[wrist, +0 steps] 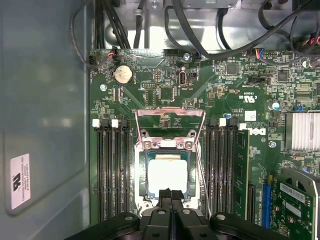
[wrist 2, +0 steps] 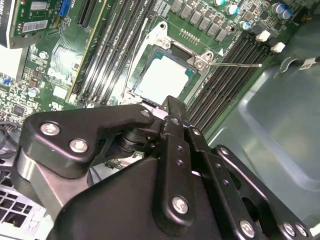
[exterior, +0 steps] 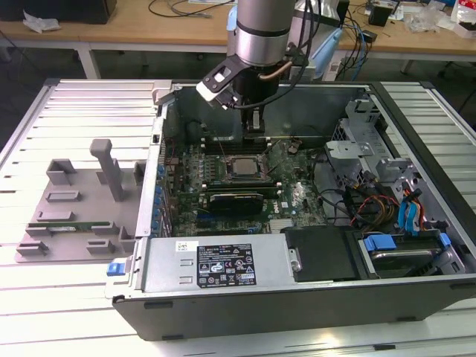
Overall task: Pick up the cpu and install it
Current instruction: 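Place the cpu into insertion slot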
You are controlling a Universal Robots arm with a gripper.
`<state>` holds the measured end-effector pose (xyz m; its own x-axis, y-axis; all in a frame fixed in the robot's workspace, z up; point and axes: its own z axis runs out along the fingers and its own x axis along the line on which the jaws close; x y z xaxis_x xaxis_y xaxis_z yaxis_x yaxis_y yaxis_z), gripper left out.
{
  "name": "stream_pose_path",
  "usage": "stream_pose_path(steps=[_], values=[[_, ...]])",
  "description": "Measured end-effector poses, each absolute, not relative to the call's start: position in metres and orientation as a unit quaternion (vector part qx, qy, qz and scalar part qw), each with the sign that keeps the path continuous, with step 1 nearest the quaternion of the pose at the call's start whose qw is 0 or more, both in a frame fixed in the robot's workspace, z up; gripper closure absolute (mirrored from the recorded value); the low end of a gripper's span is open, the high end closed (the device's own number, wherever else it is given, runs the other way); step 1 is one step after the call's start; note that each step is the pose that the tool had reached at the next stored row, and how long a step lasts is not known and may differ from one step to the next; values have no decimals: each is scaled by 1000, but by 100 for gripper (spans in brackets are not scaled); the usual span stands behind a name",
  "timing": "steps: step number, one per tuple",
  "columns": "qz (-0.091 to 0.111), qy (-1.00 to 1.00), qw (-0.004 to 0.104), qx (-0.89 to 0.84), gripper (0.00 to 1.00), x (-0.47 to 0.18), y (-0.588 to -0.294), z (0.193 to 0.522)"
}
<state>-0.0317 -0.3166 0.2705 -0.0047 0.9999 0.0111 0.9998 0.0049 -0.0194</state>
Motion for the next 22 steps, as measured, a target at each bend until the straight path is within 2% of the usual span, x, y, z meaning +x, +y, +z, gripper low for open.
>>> stream_pose_path(steps=[22], values=[[3, -709, 11, -705, 89, -32, -317, 315]])
